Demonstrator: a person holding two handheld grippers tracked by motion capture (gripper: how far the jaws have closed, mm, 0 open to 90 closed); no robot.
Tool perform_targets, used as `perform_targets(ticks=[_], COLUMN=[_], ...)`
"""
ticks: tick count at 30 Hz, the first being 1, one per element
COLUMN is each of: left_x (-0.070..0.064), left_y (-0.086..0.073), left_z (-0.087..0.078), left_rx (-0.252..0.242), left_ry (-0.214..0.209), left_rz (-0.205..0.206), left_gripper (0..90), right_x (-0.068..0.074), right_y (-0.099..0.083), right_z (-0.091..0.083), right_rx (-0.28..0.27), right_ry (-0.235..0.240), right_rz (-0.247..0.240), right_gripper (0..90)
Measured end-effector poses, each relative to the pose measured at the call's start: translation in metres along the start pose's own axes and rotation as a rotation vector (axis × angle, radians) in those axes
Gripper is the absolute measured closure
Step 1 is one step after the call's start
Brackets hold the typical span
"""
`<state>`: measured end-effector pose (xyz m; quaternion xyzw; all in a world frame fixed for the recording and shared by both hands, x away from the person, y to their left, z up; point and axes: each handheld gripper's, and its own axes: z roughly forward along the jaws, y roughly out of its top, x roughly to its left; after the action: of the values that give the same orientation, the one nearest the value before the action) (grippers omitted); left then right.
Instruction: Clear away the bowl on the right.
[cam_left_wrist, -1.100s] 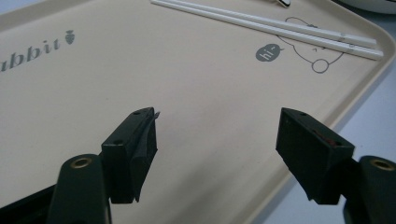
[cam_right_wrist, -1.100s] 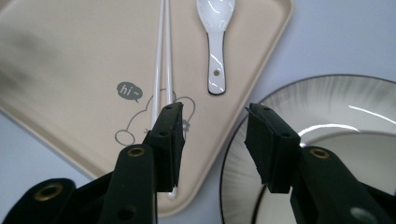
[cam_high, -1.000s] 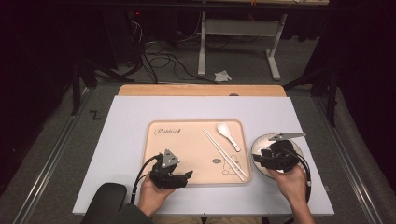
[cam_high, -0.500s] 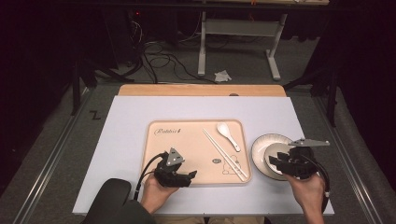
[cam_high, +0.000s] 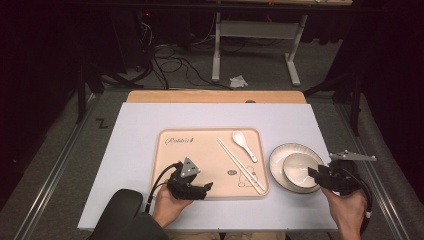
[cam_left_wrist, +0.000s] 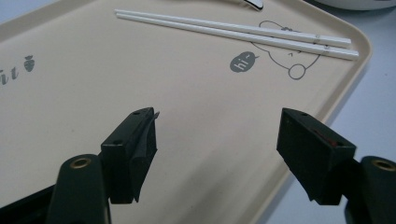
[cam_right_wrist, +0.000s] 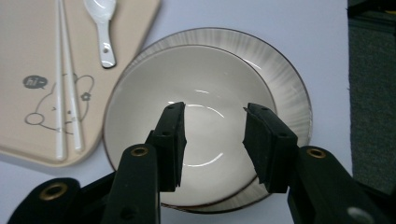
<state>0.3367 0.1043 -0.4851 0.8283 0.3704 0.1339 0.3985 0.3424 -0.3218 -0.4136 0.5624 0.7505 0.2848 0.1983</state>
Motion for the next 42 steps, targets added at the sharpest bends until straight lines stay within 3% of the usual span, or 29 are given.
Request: perform_targets(ticks=[7,15,20,42], left_x=[-0.001,-0.003,-0.005,-0.002], left_y=[0.000,-0.002,-0.004,-0.025], left_z=[0.001,-0.005,-0.010,-0.030], left_rx=[0.003,0.005,0.006,0.019], left_ry=[0.006,0.021,0.053,0.153], left_rz=[0.007,0.015,0.027,-0.031], left_gripper=[29.0,29.3,29.9,28.3], right_x=[-0.016,-0.023,-0.029,-0.047], right_y=[-0.005,-0.004,0.000,0.023], right_z=[0.007,0.024,0.032,0.077], right_rx=[0.017,0.086,0.114,0.247], right_ry=[-0.035,-0.015,0.010,0.167], right_rz=[0.043,0.058,0.072,0.076], right_gripper=[61.2,65.5,66.4,80.6])
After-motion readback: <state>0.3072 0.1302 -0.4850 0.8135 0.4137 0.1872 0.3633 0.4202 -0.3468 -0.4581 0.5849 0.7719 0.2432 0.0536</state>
